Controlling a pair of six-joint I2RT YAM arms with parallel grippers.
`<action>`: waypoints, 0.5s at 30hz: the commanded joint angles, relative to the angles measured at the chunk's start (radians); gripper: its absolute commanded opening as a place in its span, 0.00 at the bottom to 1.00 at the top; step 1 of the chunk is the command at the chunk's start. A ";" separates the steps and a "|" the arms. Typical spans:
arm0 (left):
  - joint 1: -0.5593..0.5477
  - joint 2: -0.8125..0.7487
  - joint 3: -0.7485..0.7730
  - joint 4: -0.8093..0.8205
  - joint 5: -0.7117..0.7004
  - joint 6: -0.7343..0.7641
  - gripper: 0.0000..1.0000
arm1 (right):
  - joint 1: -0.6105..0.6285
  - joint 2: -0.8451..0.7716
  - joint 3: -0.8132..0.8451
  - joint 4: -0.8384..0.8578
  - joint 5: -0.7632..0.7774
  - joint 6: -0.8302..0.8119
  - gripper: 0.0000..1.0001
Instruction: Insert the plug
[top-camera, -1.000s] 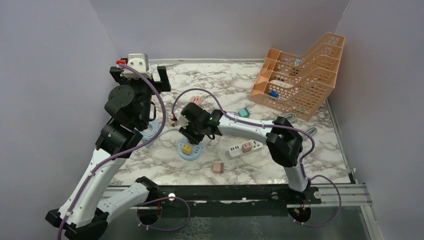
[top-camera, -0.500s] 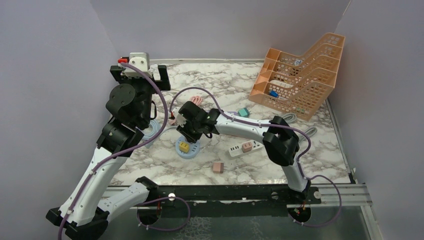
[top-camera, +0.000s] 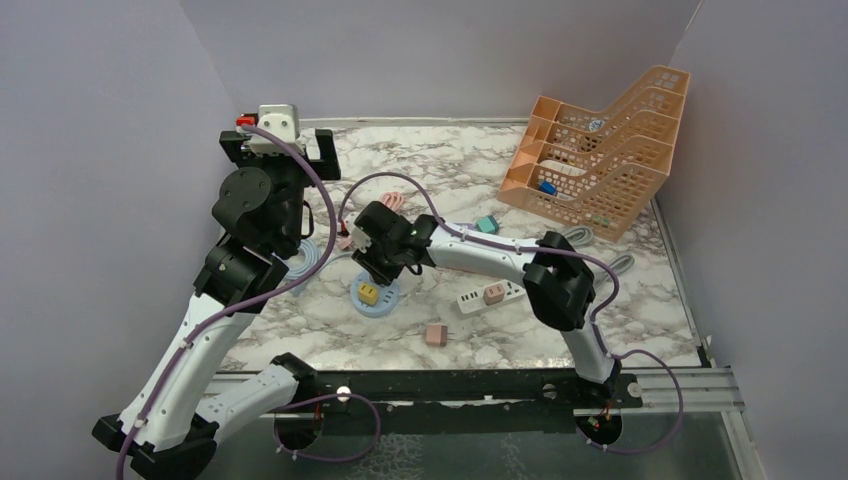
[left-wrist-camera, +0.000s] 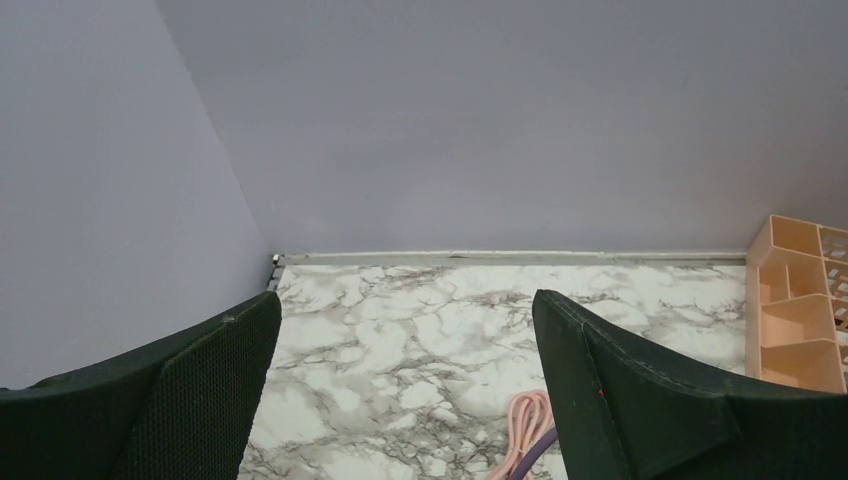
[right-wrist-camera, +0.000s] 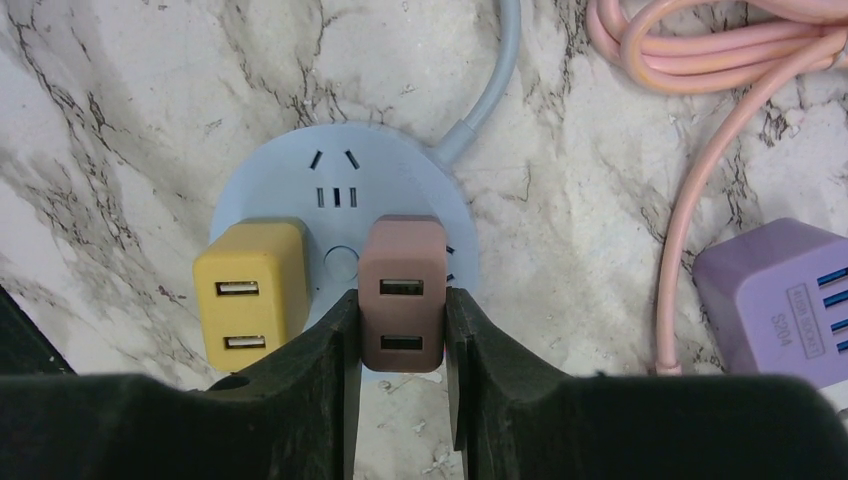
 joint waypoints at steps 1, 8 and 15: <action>0.000 -0.010 0.019 0.016 -0.019 0.001 0.99 | -0.006 0.082 0.045 -0.221 0.088 0.053 0.33; 0.000 -0.024 0.024 0.008 -0.031 -0.005 0.99 | -0.006 0.024 0.118 -0.223 0.060 0.071 0.52; 0.000 -0.023 0.055 0.012 -0.044 -0.001 0.99 | -0.005 -0.056 0.101 -0.194 -0.005 0.076 0.54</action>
